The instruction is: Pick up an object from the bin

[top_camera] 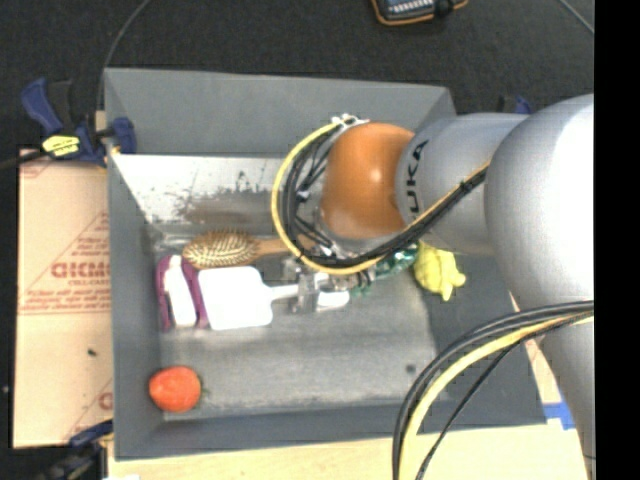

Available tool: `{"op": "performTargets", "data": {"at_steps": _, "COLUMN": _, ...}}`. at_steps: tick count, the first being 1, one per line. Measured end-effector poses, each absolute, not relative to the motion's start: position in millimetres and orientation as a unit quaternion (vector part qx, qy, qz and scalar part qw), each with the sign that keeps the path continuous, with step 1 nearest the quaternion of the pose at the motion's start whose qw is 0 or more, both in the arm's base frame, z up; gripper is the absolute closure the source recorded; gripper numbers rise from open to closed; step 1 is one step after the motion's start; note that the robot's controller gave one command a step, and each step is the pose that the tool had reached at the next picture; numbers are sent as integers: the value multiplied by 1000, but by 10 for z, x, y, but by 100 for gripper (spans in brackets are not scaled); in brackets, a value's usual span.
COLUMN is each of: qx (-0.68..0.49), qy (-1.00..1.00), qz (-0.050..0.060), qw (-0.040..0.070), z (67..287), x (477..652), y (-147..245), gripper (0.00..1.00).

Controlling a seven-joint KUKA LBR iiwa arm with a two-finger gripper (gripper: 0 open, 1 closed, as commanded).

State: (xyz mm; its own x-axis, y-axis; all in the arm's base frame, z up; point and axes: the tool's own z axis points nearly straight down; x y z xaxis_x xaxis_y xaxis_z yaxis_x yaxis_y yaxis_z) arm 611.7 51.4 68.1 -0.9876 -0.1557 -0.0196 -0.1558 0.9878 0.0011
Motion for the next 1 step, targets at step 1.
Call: {"op": "performTargets", "data": {"at_steps": 1, "qx": -78, "qy": 997, "qz": 1, "qw": 10, "z": 681, "x": 6117, "y": 513, "gripper": 100}}
